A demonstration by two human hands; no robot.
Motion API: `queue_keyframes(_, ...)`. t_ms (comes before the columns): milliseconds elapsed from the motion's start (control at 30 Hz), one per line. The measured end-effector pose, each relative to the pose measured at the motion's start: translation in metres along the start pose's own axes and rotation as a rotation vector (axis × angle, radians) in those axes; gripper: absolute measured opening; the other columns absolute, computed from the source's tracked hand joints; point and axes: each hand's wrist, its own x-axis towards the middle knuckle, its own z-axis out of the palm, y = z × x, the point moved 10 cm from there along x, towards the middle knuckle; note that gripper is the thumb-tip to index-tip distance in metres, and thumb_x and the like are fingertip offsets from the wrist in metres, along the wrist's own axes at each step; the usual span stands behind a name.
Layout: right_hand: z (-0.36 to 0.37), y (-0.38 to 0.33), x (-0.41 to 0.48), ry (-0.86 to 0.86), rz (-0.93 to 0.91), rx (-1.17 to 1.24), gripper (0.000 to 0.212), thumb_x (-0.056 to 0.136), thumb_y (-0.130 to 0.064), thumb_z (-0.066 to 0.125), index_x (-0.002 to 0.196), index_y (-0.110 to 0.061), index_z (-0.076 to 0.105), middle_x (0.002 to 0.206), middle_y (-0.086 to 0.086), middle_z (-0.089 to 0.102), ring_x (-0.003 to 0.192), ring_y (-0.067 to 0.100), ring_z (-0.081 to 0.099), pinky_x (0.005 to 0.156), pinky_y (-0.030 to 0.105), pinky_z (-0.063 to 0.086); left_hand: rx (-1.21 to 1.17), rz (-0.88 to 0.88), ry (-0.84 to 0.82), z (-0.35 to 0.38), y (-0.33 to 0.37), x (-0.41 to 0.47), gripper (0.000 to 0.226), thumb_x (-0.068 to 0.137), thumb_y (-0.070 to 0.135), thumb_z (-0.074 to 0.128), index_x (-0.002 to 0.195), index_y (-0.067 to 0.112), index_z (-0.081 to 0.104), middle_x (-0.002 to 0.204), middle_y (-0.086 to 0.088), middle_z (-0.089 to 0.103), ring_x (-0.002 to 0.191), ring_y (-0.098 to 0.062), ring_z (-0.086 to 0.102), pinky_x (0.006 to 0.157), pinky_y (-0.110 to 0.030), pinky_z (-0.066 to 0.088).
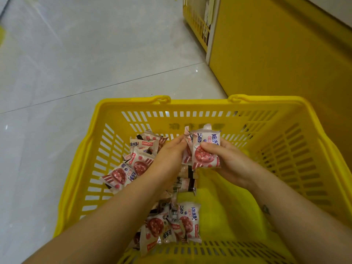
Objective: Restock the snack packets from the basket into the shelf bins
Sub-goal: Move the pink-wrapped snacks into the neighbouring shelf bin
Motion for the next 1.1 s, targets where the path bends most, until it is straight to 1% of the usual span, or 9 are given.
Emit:
queue_keyframes(100, -0.002, -0.003, -0.003, -0.020, 0.021, 0.003, 0.061, 0.071, -0.031, 0.076, 0.126, -0.013, 0.056, 0.109, 0.015, 0.071, 0.089, 0.024, 0.071, 0.069, 0.032, 0.058, 0.213, 0.008, -0.116, -0.007, 0.010, -0.005, 0.032, 0.102, 0.026, 0.040, 0.130, 0.026, 0.057, 0.123, 0.004, 0.065, 0.111, -0.013, 0.060, 0.100, -0.033, 0.044)
queue_keyframes(233, -0.030, -0.010, -0.006, 0.128, 0.016, -0.072, 0.058, 0.074, -0.031, 0.069, 0.126, -0.008, 0.054, 0.106, 0.016, 0.071, 0.087, 0.026, 0.070, 0.069, 0.034, 0.056, 1.091, 0.267, 0.016, -0.060, 0.048, -0.002, 0.034, 0.096, 0.027, 0.052, 0.130, 0.029, 0.055, 0.130, 0.009, 0.058, 0.110, -0.010, 0.056, 0.087, -0.027, 0.046)
queue_keyframes(367, -0.051, -0.010, -0.012, 0.245, 0.008, -0.102, 0.059, 0.072, -0.031, 0.070, 0.125, -0.011, 0.054, 0.105, 0.015, 0.072, 0.084, 0.027, 0.072, 0.063, 0.034, 0.056, 1.510, 0.051, -0.104, -0.088, 0.015, 0.001, 0.045, 0.086, 0.029, 0.067, 0.128, 0.030, 0.053, 0.126, 0.003, 0.053, 0.103, -0.016, 0.056, 0.079, -0.028, 0.048)
queue_keyframes(467, -0.058, -0.008, -0.014, 0.287, 0.014, -0.156, 0.060, 0.068, -0.032, 0.072, 0.123, -0.014, 0.056, 0.100, 0.013, 0.073, 0.080, 0.027, 0.073, 0.057, 0.031, 0.056, 1.532, -0.023, -0.099, -0.095, 0.002, 0.003, 0.050, 0.083, 0.026, 0.072, 0.127, 0.027, 0.048, 0.116, -0.001, 0.055, 0.093, -0.018, 0.056, 0.070, -0.028, 0.047)
queue_keyframes(567, -0.068, -0.010, -0.014, 0.324, 0.030, -0.222, 0.060, 0.066, -0.031, 0.075, 0.121, -0.013, 0.057, 0.097, 0.013, 0.074, 0.076, 0.026, 0.073, 0.055, 0.030, 0.056, 1.493, -0.028, -0.047, -0.095, 0.012, 0.003, 0.036, 0.086, 0.017, 0.066, 0.117, 0.023, 0.051, 0.106, -0.002, 0.061, 0.089, -0.018, 0.058, 0.067, -0.029, 0.049)
queue_keyframes(733, -0.089, -0.018, -0.017, 0.384, 0.025, -0.285, 0.054, 0.069, -0.027, 0.076, 0.117, -0.010, 0.059, 0.097, 0.013, 0.074, 0.075, 0.026, 0.072, 0.059, 0.034, 0.060, 1.358, 0.245, -0.030, -0.063, 0.070, -0.011, 0.012, 0.089, 0.016, 0.060, 0.094, 0.027, 0.059, 0.083, 0.013, 0.054, 0.077, -0.006, 0.053, 0.056, -0.016, 0.033)
queue_keyframes(833, -0.100, -0.021, -0.020, 0.424, 0.037, -0.383, 0.043, 0.074, -0.023, 0.077, 0.112, -0.011, 0.061, 0.097, 0.014, 0.073, 0.079, 0.029, 0.072, 0.069, 0.043, 0.060, 1.282, 0.408, -0.200, -0.002, 0.064, -0.011, 0.009, 0.091, 0.021, 0.059, 0.095, 0.028, 0.059, 0.094, 0.011, 0.052, 0.082, -0.007, 0.051, 0.063, -0.017, 0.033)
queue_keyframes(1000, -0.125, -0.019, -0.033, 0.505, 0.123, -0.647, 0.029, 0.077, -0.019, 0.079, 0.099, -0.015, 0.062, 0.095, 0.011, 0.071, 0.081, 0.028, 0.071, 0.075, 0.048, 0.058, 1.351, 0.365, -0.412, 0.078, -0.021, 0.022, 0.024, 0.090, 0.000, 0.055, 0.108, 0.013, 0.060, 0.106, -0.008, 0.056, 0.093, -0.024, 0.055, 0.073, -0.035, 0.045)
queue_keyframes(1100, -0.134, -0.007, -0.036, 0.529, 0.177, -0.696, 0.033, 0.076, -0.016, 0.079, 0.102, -0.010, 0.061, 0.101, 0.016, 0.069, 0.088, 0.033, 0.069, 0.076, 0.052, 0.057, 1.278, 0.341, -0.436, 0.094, -0.045, 0.036, 0.033, 0.093, 0.002, 0.053, 0.124, 0.013, 0.057, 0.119, -0.013, 0.058, 0.106, -0.030, 0.056, 0.086, -0.042, 0.048)
